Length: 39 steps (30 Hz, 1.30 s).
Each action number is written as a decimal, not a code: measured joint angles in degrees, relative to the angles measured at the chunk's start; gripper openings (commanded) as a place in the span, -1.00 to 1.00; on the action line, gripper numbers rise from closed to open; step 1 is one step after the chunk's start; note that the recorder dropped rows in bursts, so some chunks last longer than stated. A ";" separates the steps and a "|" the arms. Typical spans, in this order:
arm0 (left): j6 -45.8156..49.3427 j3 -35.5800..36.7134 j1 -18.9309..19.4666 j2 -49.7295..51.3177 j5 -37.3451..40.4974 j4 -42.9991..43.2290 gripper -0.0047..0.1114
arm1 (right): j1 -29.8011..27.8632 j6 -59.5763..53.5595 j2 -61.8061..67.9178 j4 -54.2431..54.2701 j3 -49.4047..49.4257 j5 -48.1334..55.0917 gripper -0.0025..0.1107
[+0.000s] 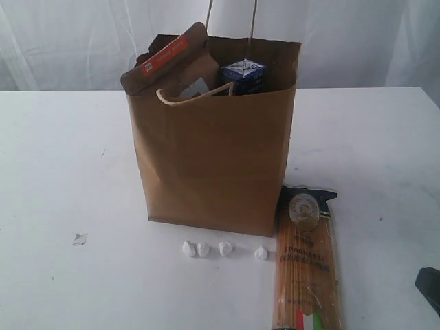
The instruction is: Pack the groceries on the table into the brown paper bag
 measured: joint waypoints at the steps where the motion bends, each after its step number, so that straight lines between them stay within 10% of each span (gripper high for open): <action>1: -1.03 2.19 0.00 -1.53 -0.94 0.00 -0.92 | 0.00 0.00 0.00 0.00 0.00 0.00 -0.96; 21: -3.01 9.36 0.00 -6.42 4.56 0.00 -0.92 | 0.00 0.00 0.00 0.00 0.00 0.00 -0.96; 32: 6.55 33.30 0.00 -13.27 -28.13 -2.63 -0.92 | 0.00 0.00 0.00 0.00 0.00 0.00 -0.96; 39: 6.45 48.83 0.00 -24.98 -31.31 -4.73 -0.92 | 0.00 0.00 0.00 0.00 0.00 0.00 -0.96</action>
